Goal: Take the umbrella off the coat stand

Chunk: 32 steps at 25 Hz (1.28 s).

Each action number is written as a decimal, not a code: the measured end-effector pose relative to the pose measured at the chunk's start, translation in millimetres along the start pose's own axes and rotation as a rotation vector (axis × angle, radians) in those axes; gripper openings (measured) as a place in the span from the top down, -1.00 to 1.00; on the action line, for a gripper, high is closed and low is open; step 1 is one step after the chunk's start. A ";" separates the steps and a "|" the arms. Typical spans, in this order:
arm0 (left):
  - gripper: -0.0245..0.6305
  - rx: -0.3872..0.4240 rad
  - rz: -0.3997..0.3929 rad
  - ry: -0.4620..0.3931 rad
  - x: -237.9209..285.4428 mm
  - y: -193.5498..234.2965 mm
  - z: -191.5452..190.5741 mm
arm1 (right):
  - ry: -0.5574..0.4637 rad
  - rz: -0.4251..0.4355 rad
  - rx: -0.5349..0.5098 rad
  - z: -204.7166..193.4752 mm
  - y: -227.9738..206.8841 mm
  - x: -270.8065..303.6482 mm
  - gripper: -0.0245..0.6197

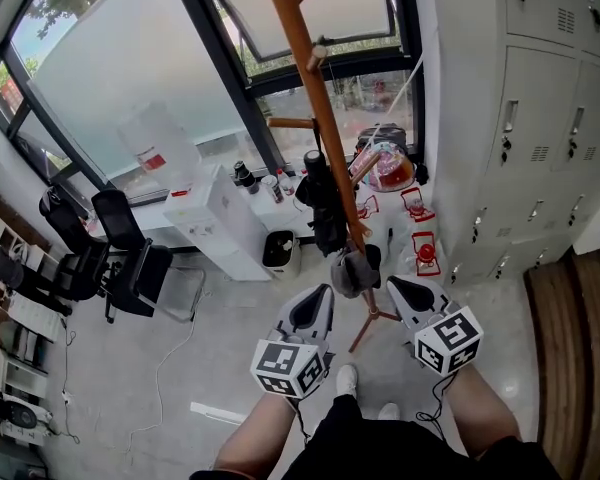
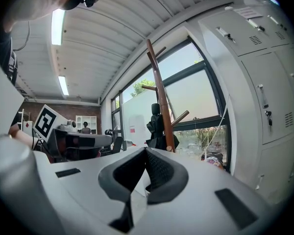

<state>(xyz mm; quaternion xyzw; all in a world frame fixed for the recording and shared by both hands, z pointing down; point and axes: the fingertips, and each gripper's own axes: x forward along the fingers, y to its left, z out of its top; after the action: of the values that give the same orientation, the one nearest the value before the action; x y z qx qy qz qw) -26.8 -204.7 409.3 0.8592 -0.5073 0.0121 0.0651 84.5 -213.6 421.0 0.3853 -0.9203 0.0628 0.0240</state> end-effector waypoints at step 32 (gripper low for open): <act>0.02 0.083 -0.183 0.060 129.5 89.7 11.3 | 0.028 -0.199 0.022 8.6 -56.7 74.3 0.76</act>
<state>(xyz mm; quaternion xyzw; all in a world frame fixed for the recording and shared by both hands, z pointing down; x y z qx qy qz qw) -42.8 -361.6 418.3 0.9032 -0.4236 0.0531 0.0453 72.8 -306.6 424.9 0.4744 -0.8762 0.0756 0.0389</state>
